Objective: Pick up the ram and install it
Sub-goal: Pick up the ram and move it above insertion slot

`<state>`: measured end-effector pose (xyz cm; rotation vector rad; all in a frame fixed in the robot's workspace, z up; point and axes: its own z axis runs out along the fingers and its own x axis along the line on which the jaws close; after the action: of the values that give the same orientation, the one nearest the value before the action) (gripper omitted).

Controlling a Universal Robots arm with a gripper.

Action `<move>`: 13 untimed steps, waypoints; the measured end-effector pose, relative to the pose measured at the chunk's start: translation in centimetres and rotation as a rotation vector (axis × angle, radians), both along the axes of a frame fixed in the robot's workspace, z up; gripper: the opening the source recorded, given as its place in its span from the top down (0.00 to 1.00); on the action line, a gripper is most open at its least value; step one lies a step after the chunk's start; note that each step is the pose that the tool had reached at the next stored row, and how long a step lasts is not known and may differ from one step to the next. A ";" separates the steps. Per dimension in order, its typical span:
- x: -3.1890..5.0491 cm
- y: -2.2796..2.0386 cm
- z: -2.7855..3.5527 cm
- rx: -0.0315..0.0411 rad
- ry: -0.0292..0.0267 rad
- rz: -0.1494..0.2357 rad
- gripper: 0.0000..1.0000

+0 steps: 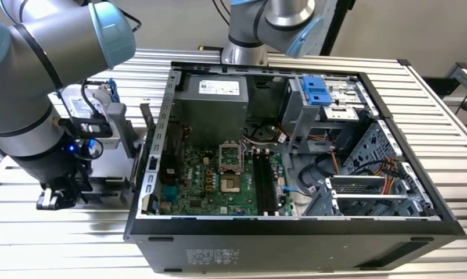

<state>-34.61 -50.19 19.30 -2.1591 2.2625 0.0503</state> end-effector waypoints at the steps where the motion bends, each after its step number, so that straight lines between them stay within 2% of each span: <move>1: 0.00 0.00 0.00 0.0000 0.0000 0.000 0.00; 13: 0.00 0.16 0.02 -0.0002 0.0001 0.023 0.00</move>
<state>-34.61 -50.03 19.31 -2.1856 2.2378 0.0505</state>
